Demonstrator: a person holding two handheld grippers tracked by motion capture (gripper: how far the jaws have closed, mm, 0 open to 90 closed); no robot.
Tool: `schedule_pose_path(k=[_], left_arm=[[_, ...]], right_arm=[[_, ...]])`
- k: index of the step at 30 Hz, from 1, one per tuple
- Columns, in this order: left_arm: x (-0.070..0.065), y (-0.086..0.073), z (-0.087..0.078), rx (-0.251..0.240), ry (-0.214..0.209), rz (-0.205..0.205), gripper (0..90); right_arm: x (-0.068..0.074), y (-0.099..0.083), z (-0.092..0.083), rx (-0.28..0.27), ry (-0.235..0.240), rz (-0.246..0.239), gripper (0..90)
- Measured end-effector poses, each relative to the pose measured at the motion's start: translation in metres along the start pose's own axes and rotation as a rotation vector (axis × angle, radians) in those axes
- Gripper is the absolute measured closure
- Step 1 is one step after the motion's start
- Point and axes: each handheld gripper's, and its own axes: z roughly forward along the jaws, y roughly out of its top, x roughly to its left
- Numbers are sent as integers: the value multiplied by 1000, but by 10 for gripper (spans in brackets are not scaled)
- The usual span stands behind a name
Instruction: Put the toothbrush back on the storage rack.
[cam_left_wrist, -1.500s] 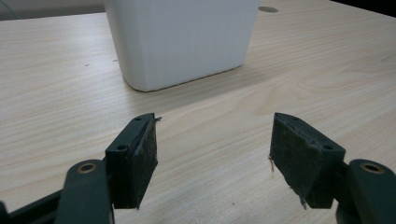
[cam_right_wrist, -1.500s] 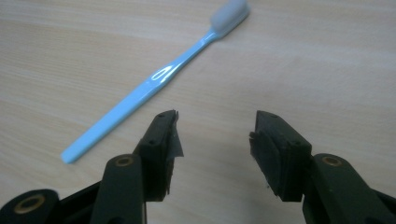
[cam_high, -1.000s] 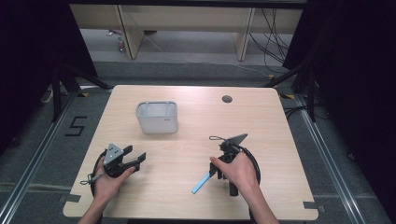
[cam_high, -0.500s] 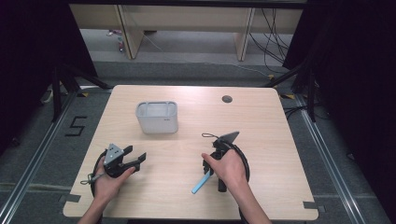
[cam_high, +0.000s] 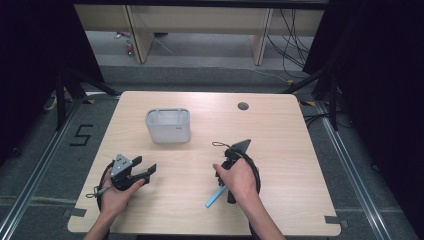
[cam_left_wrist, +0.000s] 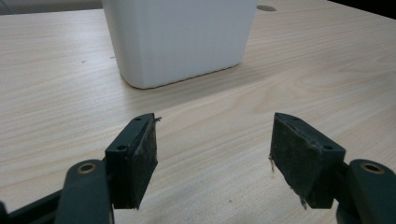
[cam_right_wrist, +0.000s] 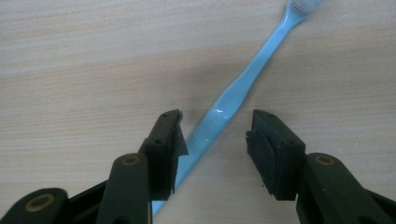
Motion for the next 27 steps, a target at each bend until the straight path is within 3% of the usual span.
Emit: schedule_pose_path(k=[1, 4, 5, 6, 7, 11, 13, 16, 19, 20, 21, 22, 23, 24, 25, 27], left_arm=[[0, 0, 0, 1, 0, -2, 312], [0, 0, -1, 5, 3, 1, 312], [0, 0, -1, 7, 5, -3, 312], [0, 0, -1, 7, 5, -4, 311], [0, 0, -1, 8, 5, -4, 311], [0, 0, -1, 10, 4, -5, 311], [0, 0, -1, 9, 4, -7, 311], [0, 0, -1, 11, 3, -8, 311], [0, 0, -1, 12, 3, -6, 311], [0, 0, -1, 12, 3, -7, 311], [0, 0, -1, 12, 4, -8, 311], [0, 0, -1, 11, 4, -10, 311], [0, 0, -1, 11, 4, -10, 311], [0, 0, -1, 11, 4, -10, 311], [0, 0, -1, 11, 4, -11, 311], [0, 0, -1, 11, 3, -12, 311]], right_arm=[[-4, 1, 1, -5, -15, -51, 542], [-1, 2, 1, -12, -12, -36, 542], [4, 1, 1, -2, -9, 8, 547], [6, 1, 1, -1, -10, 8, 547], [2, 2, 3, -10, -24, -41, 548], [5, 2, 4, -13, -35, -39, 550], [8, 1, 5, -43, -39, -5, 552], [11, 2, 7, -41, -39, 59, 560], [9, 3, 6, -14, -46, 51, 567], [1, 3, 9, -34, -41, -23, 575], [2, 3, 9, -31, -51, -21, 577], [7, 3, 7, -18, -77, 14, 580], [8, 3, 7, -14, -70, 19, 583], [7, 4, 9, -12, -76, 19, 586], [4, 4, 9, -15, -82, -15, 590], [5, 4, 9, -19, -81, -11, 601]])
